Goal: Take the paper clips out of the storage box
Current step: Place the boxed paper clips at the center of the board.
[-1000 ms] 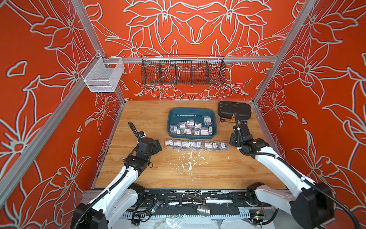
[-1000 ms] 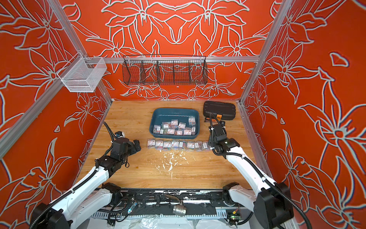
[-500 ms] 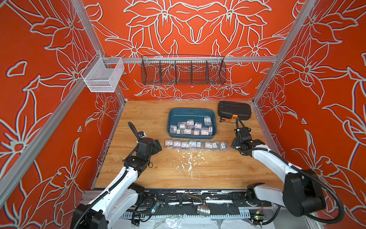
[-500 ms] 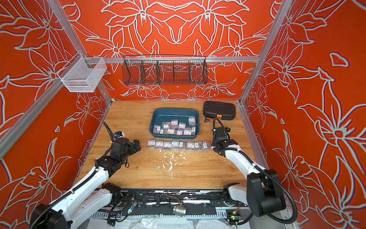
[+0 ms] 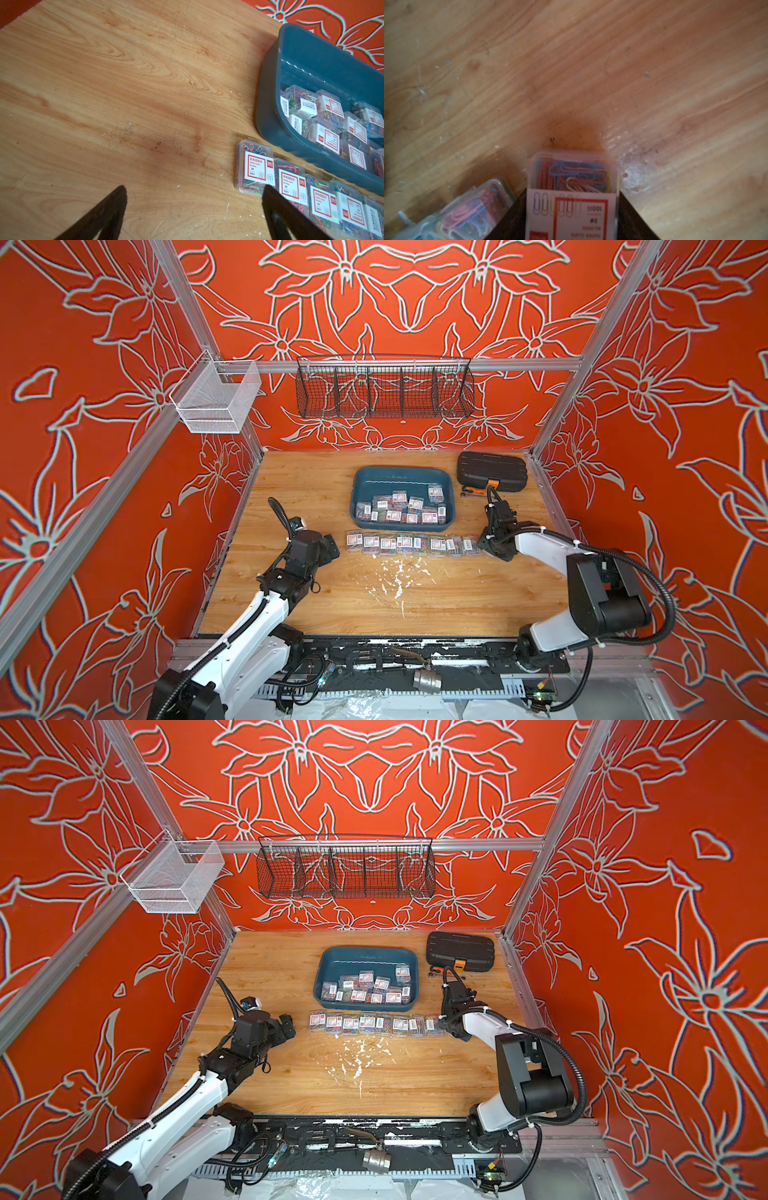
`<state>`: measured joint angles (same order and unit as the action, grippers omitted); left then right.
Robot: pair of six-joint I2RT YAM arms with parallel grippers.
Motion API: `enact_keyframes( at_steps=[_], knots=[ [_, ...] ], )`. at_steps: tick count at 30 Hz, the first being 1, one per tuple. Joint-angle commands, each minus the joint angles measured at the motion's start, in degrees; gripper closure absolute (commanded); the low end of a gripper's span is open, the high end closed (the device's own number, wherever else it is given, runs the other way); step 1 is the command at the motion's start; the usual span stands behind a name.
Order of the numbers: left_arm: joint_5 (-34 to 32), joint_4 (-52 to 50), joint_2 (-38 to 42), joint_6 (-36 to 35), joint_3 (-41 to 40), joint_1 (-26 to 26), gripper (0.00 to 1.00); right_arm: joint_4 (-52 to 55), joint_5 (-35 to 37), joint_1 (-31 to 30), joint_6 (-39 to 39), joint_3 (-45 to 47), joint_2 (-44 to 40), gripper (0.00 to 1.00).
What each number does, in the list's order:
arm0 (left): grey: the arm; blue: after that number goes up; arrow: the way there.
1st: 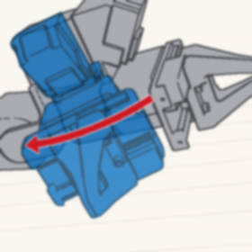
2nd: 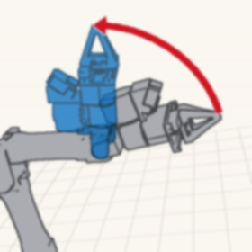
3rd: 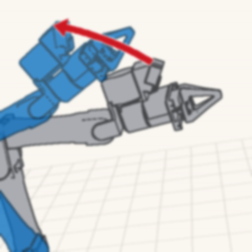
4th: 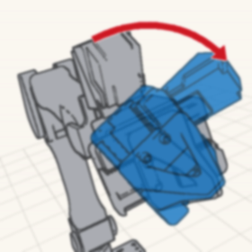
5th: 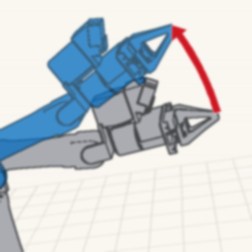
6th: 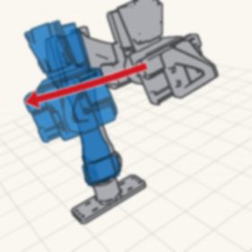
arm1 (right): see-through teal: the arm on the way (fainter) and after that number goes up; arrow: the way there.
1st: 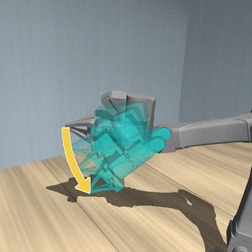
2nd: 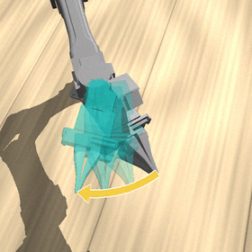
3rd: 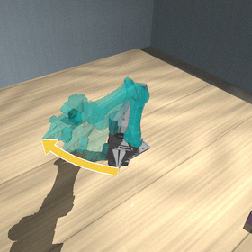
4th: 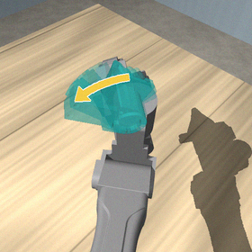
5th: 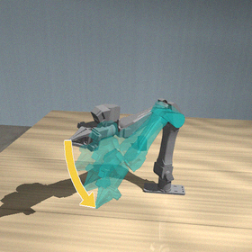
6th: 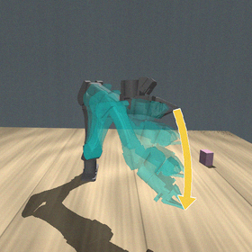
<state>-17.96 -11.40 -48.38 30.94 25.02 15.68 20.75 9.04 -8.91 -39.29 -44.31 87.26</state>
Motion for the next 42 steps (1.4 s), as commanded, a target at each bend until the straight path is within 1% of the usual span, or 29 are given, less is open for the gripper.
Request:
enact_keyframes(
  at_steps=[1,5,8,11,16,22,25,36,38,42],
  knots=[
    [-0.3,0.5,0.7,0.2,-0.6,-0.1,0.01,0.4,-0.2,0.6,-0.8,-1.6,0.9,0.34],
    [-0.4,0.3,0.2,0.3,-0.4,-0.1,0.01,1.5,-0.1,1.0,-0.3,-2.8,0.6,0.26],
    [-0.5,0.3,0.3,0.3,-0.4,-0.1,0.01,2.2,0.4,1.5,0.2,-3.8,0.3,0.24],
    [-0.5,0.4,0.4,0.3,-0.5,-0.1,0.01,2.3,-0.3,2.6,0.8,-4.5,0.4,0.24],
    [-0.4,0.4,0.0,0.3,-0.3,-0.1,0.01,0.2,-4.6,4.6,1.9,-5.5,0.4,0.25],
    [-0.8,0.3,-0.1,0.4,-0.2,-0.1,0.01,-2.4,-11.0,4.9,2.7,-7.0,4.8,0.27],
    [-0.8,0.3,-0.1,0.4,-0.2,-0.1,0.01,-3.1,-12.8,4.9,2.7,-7.2,6.2,0.28],
    [-0.6,0.3,0.0,0.4,-0.3,-0.1,0.01,-1.8,-10.3,4.9,2.7,-7.6,3.9,0.28],
    [-0.4,0.4,-0.1,0.2,-0.2,-0.1,0.01,-0.5,-9.2,4.9,3.0,-8.6,2.4,0.28],
    [-0.5,0.4,-0.3,0.2,-0.1,-0.1,0.01,2.1,-7.4,4.2,3.2,-10.3,-3.2,0.28]
  ],
)
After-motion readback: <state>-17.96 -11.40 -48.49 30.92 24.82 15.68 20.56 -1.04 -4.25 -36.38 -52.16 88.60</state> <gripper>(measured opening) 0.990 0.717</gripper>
